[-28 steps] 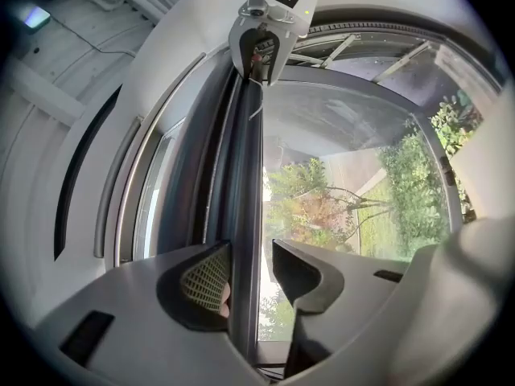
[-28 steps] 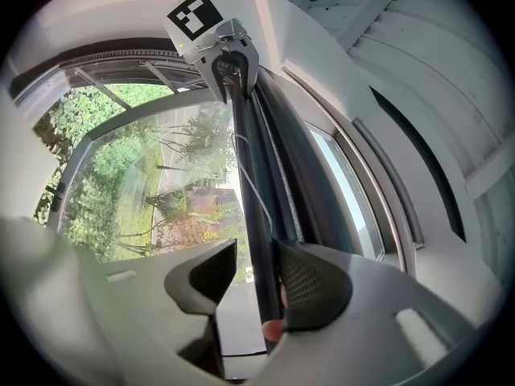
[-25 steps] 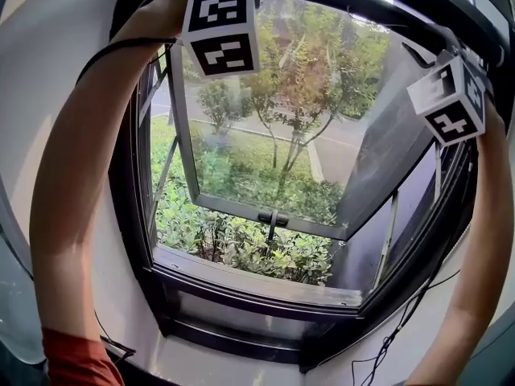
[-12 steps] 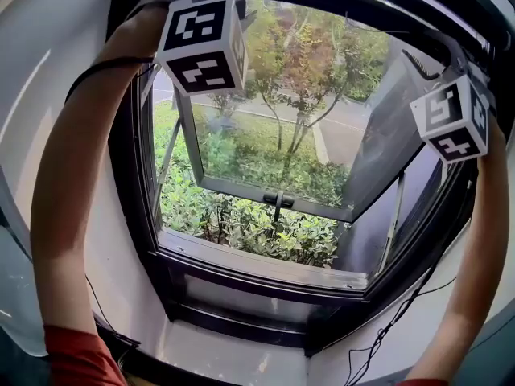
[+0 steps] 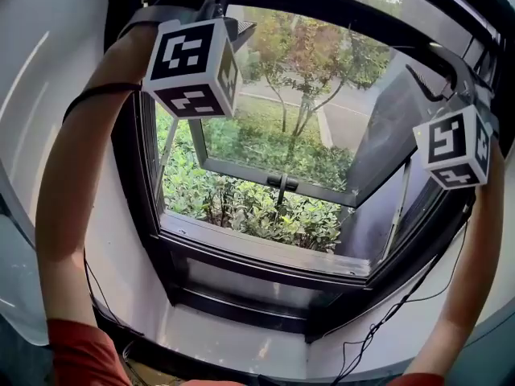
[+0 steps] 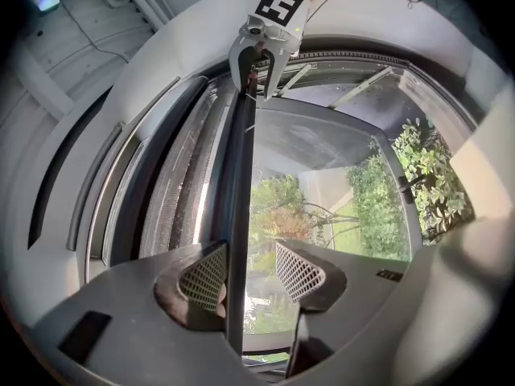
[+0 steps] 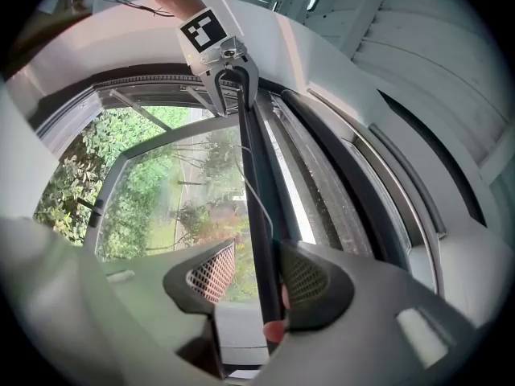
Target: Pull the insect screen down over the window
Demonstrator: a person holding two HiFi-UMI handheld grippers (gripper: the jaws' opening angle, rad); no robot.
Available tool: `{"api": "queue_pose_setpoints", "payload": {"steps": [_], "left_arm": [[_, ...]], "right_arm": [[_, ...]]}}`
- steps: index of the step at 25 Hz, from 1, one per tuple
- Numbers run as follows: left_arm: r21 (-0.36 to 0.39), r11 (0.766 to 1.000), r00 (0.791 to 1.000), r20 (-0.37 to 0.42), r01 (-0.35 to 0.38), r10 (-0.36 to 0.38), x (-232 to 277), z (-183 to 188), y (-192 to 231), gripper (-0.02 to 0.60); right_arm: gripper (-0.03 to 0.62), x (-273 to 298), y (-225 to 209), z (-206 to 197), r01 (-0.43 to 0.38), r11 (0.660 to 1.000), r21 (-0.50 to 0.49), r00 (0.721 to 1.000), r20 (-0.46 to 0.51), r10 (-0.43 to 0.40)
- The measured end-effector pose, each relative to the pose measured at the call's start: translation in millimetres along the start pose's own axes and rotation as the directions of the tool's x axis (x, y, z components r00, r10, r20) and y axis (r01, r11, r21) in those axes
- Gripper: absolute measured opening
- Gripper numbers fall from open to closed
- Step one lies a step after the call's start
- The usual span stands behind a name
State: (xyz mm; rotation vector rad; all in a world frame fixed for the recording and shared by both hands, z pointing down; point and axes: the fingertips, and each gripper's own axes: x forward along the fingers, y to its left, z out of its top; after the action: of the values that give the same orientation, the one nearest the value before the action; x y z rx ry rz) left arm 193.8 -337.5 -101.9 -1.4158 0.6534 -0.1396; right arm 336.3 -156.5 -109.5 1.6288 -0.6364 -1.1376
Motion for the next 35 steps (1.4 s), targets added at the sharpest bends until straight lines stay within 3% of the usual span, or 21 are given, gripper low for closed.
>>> {"api": "queue_pose_setpoints", "payload": {"steps": [35], "left_arm": [[0.005,0.989,0.989,0.034,0.145,-0.145,-65,3,-160,0.199]], "right_arm": [[0.190,-69,158,-3,-0.138,0.984,0.116,0.990,0.024,0.136]]}}
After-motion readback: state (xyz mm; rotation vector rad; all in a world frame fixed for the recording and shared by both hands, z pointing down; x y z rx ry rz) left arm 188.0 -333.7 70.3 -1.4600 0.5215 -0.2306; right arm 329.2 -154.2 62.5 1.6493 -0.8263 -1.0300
